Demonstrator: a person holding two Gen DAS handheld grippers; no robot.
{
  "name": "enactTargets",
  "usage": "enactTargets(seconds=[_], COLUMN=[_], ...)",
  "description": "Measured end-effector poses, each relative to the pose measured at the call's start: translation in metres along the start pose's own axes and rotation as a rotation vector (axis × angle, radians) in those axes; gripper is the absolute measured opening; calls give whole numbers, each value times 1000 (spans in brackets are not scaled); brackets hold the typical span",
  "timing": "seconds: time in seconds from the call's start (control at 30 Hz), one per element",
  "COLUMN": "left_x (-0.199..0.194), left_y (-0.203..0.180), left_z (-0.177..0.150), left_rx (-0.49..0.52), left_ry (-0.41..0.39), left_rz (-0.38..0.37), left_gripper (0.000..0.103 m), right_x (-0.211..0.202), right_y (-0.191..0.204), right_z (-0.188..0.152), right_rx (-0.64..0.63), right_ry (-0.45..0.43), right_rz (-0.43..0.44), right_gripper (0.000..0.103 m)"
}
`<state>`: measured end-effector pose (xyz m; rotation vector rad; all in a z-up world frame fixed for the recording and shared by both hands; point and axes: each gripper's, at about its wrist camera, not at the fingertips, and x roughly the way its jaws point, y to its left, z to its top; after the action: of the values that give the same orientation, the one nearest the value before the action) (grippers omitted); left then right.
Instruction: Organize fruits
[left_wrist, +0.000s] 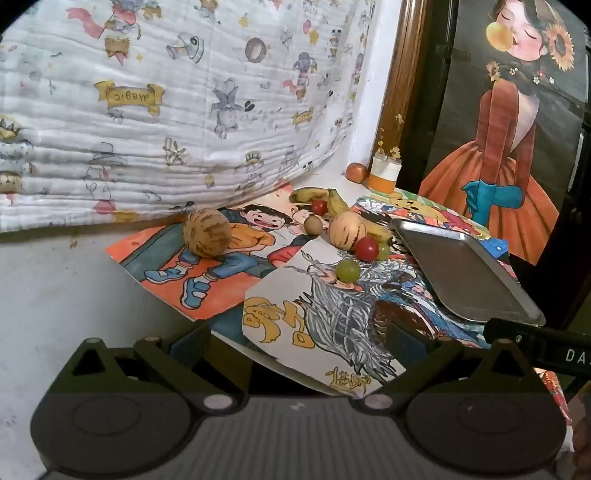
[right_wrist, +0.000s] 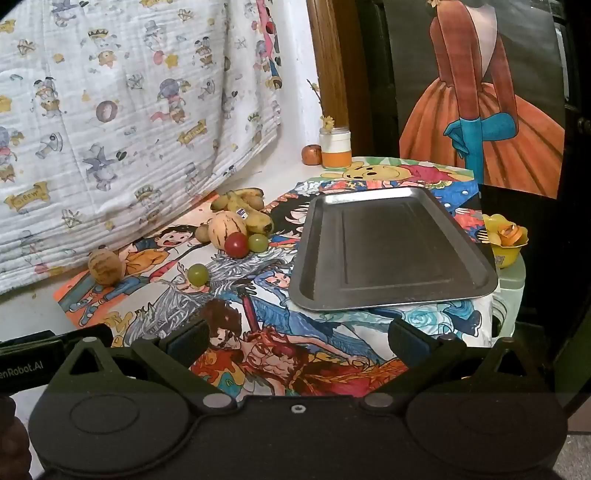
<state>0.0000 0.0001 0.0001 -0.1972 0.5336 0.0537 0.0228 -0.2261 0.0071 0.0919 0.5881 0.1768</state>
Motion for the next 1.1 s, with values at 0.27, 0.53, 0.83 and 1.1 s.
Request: enactTargets(seconds=[0.27,0.53,0.83,1.1], left_x=[0,2,2,1], left_y=[0,0,0,0], left_z=[0,-1,-1,-1], left_rx=[0,2,-2,-2], left_ry=[6,9,11,14], left_rz=[1,-2,-1,0], left_gripper=[103,103,103,103], right_x=[0,1,2,2], right_y=[1,0,0,1], right_z=[0,0,0,0], right_rx=[-2,-2,-2,-2], right_ry=[0,0,2,4], right_rz=[-1,-1,-1,-1], right_gripper=[103,103,103,103])
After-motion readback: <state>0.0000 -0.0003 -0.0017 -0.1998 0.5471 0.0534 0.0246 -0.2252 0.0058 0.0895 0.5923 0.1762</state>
